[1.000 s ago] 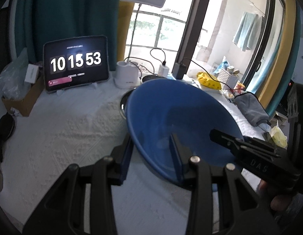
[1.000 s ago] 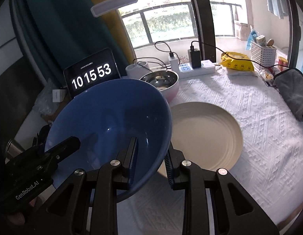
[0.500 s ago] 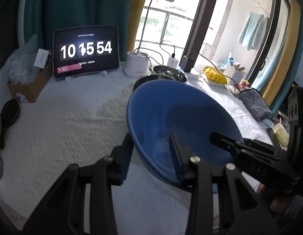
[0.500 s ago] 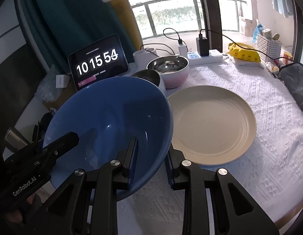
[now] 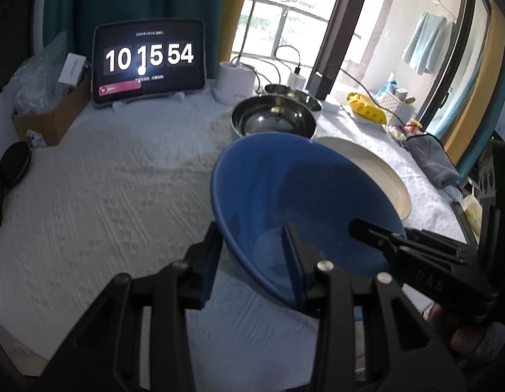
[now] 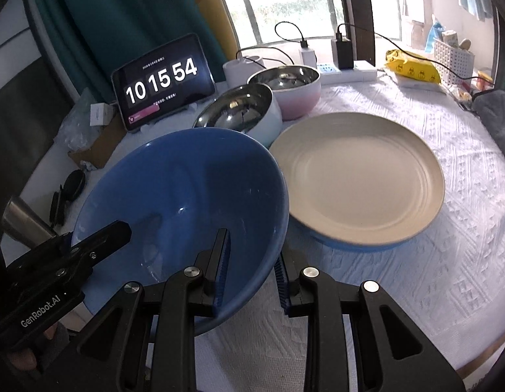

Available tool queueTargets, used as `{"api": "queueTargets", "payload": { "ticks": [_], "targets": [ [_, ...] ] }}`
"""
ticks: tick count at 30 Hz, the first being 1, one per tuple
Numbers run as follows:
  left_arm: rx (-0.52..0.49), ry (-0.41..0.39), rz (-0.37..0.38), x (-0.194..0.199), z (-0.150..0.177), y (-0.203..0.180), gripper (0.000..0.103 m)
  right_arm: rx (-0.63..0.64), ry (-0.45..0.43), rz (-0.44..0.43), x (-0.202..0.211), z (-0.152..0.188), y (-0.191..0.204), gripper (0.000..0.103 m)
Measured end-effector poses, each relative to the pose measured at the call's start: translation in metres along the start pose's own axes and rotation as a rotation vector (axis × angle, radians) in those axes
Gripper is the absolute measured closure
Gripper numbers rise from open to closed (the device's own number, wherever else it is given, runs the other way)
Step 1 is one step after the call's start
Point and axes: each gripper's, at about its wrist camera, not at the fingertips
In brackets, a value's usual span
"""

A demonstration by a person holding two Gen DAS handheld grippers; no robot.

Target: Organize plates and bowls

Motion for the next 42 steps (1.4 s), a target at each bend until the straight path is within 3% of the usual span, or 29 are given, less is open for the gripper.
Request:
{"api": "queueTargets", "payload": {
  "ticks": [20, 42],
  "targets": [
    [0.020, 0.046, 0.003, -0.018, 0.012, 0.010, 0.064, 0.004, 0.029, -0.012, -0.012, 0.005, 0.000, 0.075],
    [0.039, 0.001, -0.021, 0.005, -0.001, 0.013, 0.060, -0.020, -0.032, -0.010, 0.009, -0.006, -0.008, 0.068]
  ]
}}
Point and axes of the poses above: each gripper's, at about its wrist camera, not at the fingertips, and x roughly against the way its jaws point, y to its left, z to its underside, and after that the axes turned 14 degrees about -x, right-handed
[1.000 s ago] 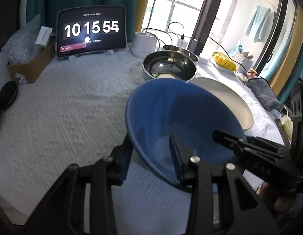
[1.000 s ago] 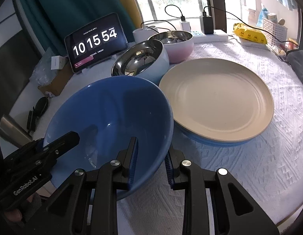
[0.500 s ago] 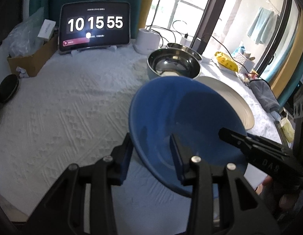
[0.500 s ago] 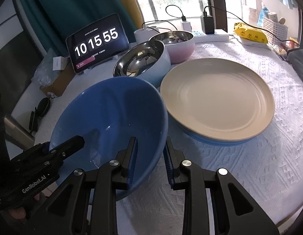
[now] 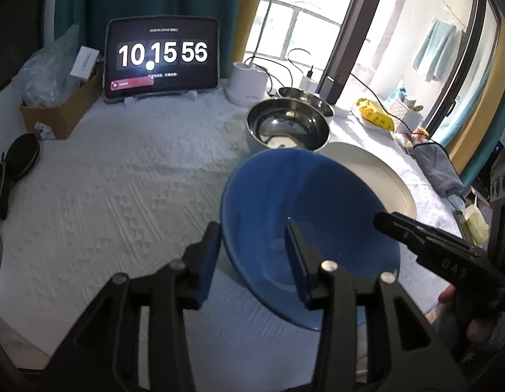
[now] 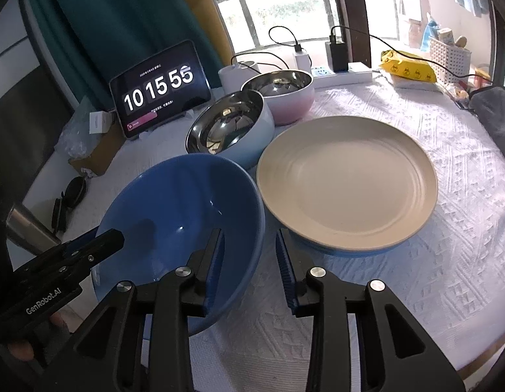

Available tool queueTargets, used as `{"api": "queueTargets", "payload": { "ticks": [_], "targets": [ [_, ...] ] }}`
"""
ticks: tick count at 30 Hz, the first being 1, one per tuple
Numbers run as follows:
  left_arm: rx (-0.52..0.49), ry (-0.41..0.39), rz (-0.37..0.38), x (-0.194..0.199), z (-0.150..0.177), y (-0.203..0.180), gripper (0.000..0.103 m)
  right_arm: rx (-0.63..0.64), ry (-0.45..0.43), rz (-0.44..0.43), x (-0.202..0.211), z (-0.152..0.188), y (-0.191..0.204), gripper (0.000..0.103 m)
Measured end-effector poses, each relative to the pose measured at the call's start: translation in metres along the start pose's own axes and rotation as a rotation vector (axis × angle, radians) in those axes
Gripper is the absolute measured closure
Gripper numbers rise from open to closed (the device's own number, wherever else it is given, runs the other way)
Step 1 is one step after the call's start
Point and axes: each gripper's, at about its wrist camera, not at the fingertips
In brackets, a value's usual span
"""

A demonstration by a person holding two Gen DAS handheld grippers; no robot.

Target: Organize plates and bowls

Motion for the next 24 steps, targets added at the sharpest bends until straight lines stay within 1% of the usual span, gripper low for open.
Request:
{"api": "queueTargets", "payload": {
  "ticks": [5, 7, 8, 14, 16, 22, 24],
  "targets": [
    [0.002, -0.028, -0.018, 0.006, -0.006, 0.002, 0.058, 0.014, -0.022, 0.006, 0.007, -0.003, 0.005, 0.067],
    [0.001, -0.035, -0.024, 0.008, -0.010, 0.002, 0.057, 0.021, -0.031, 0.002, 0.010, -0.005, 0.007, 0.059],
    [0.001, -0.038, -0.025, 0.009, -0.012, 0.002, 0.057, 0.024, -0.035, -0.002, 0.012, -0.007, 0.008, 0.058],
    [0.003, -0.054, -0.028, 0.011, -0.022, 0.003, 0.051, 0.040, -0.053, -0.007, 0.017, -0.016, 0.014, 0.057],
    [0.007, -0.060, -0.031, 0.012, -0.025, 0.004, 0.044, 0.045, -0.057, -0.009, 0.017, -0.020, 0.015, 0.057],
    [0.000, -0.079, -0.041, 0.014, -0.040, 0.006, 0.035, 0.058, -0.067, -0.014, 0.017, -0.029, 0.021, 0.057],
    [-0.006, -0.080, -0.041, 0.015, -0.044, 0.008, 0.034, 0.062, -0.070, -0.016, 0.017, -0.032, 0.022, 0.057]
  ]
}}
Point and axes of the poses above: each gripper's, at about its wrist camera, not at the fingertips, and x roughly against the way its jaws point, y to its left, z to its underside, and after that the axes turned 14 degrees about -x, right-handed
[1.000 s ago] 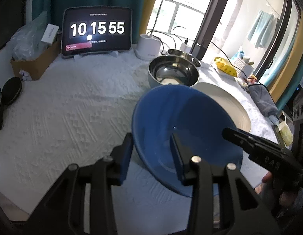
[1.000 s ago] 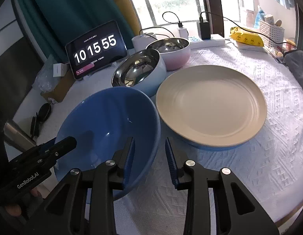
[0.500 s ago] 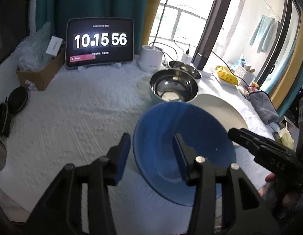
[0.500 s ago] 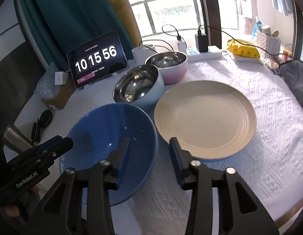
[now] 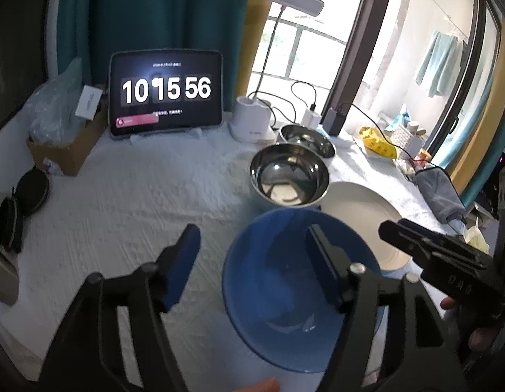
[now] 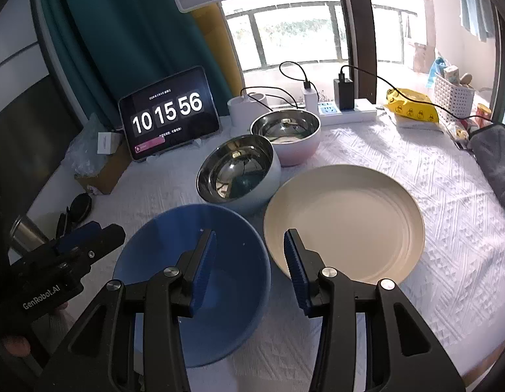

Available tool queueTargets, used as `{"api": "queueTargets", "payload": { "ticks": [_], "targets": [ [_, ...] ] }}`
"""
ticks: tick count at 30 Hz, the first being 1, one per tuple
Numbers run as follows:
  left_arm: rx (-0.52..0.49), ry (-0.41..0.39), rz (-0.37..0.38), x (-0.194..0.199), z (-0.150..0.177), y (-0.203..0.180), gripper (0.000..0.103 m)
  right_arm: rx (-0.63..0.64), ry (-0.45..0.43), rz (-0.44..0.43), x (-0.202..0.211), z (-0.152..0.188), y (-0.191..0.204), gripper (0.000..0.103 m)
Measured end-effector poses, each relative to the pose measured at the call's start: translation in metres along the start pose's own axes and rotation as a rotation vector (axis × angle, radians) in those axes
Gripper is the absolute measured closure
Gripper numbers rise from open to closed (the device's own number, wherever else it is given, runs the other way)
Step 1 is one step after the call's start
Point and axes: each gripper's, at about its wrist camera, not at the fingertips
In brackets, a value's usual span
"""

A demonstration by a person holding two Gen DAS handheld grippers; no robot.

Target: Organize plates and bowls

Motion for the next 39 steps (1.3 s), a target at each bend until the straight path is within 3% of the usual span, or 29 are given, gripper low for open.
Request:
{"api": "queueTargets", "payload": {
  "ticks": [12, 39],
  "targets": [
    [-0.061, 0.000, -0.002, -0.014, -0.030, 0.002, 0.034, 0.009, -0.003, 0.001, -0.012, -0.021, 0.000, 0.057],
    [-0.081, 0.138, 0.040, -0.107, -0.057, 0.024, 0.034, -0.002, 0.062, 0.044, -0.089, -0.062, -0.011, 0.057]
  ]
}}
Point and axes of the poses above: each gripper's, at about its wrist camera, not at the fingertips, and x roughly against the way its jaws point, y to its left, z to its underside, and after that the axes turned 14 degrees about -x, right-handed
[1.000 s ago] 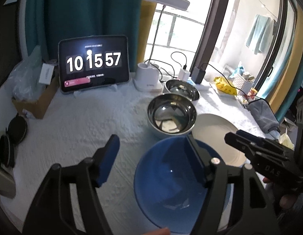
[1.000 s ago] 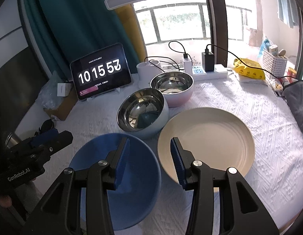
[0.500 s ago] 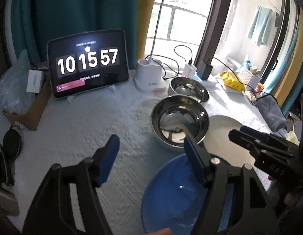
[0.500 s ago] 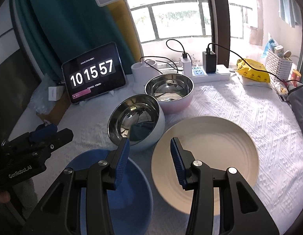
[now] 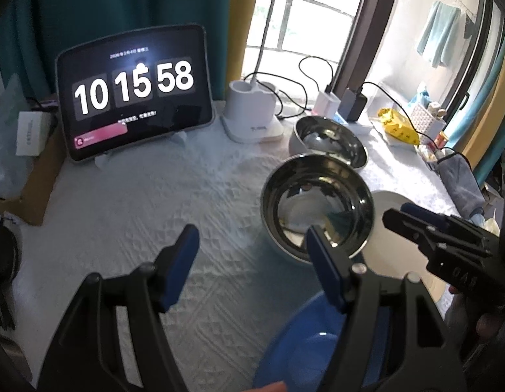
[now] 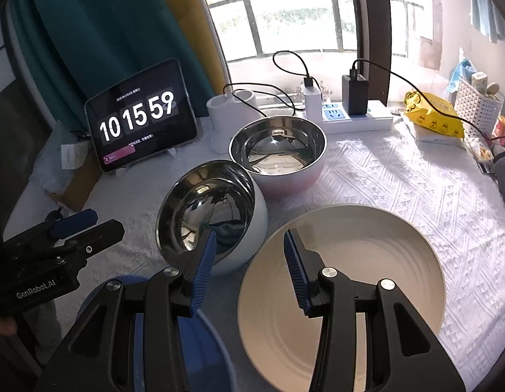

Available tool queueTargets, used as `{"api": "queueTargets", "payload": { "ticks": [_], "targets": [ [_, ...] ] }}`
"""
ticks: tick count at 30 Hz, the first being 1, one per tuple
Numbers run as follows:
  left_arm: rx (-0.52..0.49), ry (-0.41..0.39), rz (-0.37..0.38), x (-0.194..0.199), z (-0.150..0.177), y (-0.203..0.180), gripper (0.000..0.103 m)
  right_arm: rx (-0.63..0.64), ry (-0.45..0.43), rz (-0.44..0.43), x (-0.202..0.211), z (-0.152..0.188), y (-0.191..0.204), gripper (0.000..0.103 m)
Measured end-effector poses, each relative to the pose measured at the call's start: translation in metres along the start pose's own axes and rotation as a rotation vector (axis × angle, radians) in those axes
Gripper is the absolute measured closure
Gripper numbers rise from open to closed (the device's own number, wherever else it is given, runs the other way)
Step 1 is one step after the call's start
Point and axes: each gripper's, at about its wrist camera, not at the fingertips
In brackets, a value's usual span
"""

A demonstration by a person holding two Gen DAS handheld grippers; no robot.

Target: Organize plates and bowls

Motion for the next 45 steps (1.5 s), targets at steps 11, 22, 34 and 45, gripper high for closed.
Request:
{"api": "queueTargets", "payload": {
  "ticks": [11, 22, 34, 45],
  "targets": [
    [-0.008, 0.056, 0.046, -0.027, -0.011, 0.004, 0.034, -0.005, 0.034, -0.004, -0.028, -0.009, -0.003, 0.057],
    [-0.001, 0.181, 0.193, -0.069, -0.014, 0.018, 0.034, 0.002, 0.069, -0.034, -0.050, -0.021, -0.005, 0.057],
    [0.007, 0.252, 0.300, -0.096, -0.012, 0.019, 0.050, -0.011, 0.148, -0.054, -0.079, -0.027, -0.011, 0.057],
    [-0.009, 0.245, 0.380, -0.096, -0.016, 0.010, 0.070, 0.013, 0.185, -0.077, -0.085, -0.025, -0.007, 0.070]
  ]
}}
Point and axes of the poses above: each gripper's, at about its wrist camera, not at the fingertips, and x roughly against the way its jaws point, y to its left, z to its underside, and after that the axes turned 14 degrees about -x, right-handed
